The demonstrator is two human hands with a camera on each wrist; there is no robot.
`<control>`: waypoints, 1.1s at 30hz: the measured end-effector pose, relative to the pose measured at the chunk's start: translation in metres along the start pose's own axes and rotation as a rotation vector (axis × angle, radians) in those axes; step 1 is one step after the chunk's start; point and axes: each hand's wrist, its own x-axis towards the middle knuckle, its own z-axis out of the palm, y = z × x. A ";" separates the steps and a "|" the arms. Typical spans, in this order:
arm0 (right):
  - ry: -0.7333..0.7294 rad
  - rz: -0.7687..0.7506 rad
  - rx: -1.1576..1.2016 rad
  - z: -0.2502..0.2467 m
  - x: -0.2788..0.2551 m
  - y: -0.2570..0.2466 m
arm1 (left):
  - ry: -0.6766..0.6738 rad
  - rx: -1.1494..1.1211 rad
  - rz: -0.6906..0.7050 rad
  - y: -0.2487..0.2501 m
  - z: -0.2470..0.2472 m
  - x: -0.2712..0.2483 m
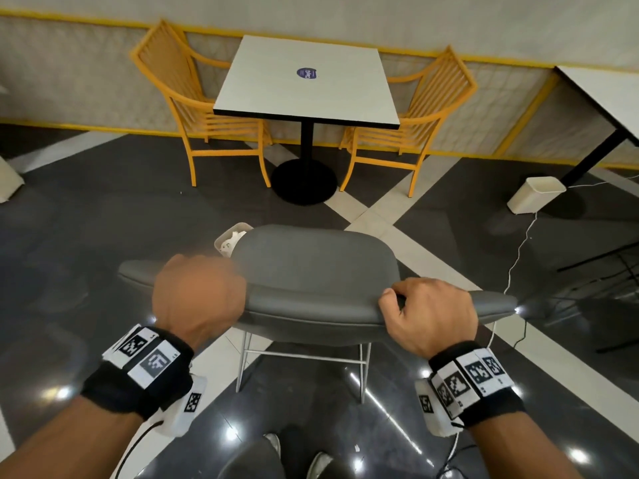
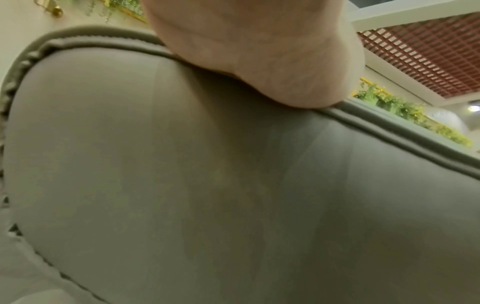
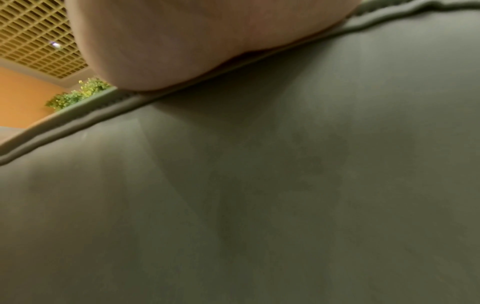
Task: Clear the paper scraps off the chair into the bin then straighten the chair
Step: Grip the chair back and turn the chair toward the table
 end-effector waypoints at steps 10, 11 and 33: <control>-0.001 0.002 0.000 0.007 0.055 0.013 | 0.086 -0.032 -0.057 0.015 0.010 0.045; 0.003 -0.002 0.001 0.008 0.061 0.012 | 0.097 -0.029 -0.060 0.015 0.010 0.050; 0.013 -0.009 -0.023 0.041 0.255 -0.008 | 0.142 -0.047 -0.039 -0.023 0.034 0.237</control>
